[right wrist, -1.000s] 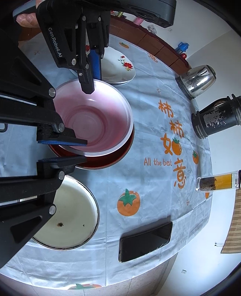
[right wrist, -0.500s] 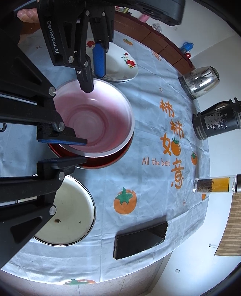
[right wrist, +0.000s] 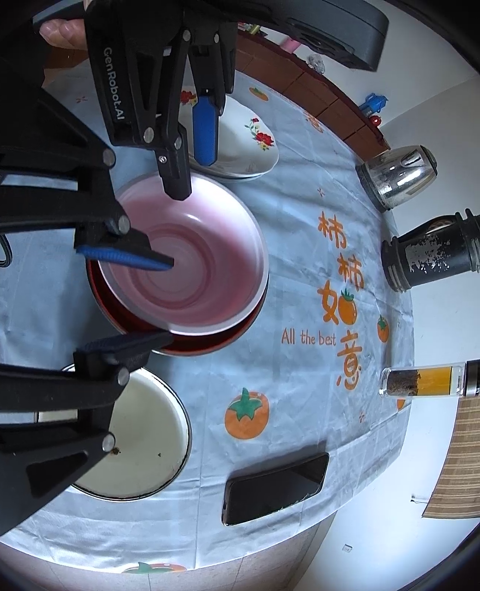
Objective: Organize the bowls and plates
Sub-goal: 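Open both grippers and release the nested pink bowl, then move the right gripper to the cream enamel bowl rim and close it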
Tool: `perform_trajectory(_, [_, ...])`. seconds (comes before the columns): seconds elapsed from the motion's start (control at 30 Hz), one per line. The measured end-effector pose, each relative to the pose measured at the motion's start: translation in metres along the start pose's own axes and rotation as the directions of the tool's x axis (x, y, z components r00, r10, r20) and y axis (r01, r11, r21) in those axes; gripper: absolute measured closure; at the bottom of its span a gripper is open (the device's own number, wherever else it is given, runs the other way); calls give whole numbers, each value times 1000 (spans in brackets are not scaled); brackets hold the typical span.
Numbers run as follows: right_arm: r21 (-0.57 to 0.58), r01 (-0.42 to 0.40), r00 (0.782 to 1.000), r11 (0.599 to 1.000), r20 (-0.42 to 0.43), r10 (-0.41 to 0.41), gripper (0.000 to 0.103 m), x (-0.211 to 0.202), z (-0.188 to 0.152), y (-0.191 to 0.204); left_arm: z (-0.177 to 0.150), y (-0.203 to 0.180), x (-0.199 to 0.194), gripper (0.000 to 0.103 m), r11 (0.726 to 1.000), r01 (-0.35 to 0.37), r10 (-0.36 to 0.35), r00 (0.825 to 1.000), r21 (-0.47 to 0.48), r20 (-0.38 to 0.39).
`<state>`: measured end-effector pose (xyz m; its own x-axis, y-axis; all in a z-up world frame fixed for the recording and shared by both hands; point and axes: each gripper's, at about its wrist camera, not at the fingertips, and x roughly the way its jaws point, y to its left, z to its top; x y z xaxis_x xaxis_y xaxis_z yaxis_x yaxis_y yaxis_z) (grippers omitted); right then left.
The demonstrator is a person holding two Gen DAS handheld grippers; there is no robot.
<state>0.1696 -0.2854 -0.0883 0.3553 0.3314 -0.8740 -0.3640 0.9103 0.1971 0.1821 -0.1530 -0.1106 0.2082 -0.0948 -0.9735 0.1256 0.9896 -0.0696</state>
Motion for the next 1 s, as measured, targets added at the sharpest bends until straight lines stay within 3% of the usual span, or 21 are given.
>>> perform_trajectory(0.2, [-3, 59, 997, 998, 49, -59, 51, -10, 0, 0, -1, 1, -2, 58, 1000, -1, 1, 1000, -7, 5])
perform_trajectory(1.0, [65, 62, 993, 996, 92, -68, 51, -34, -10, -14, -6, -7, -12, 56, 1000, -6, 6, 1000, -2, 18])
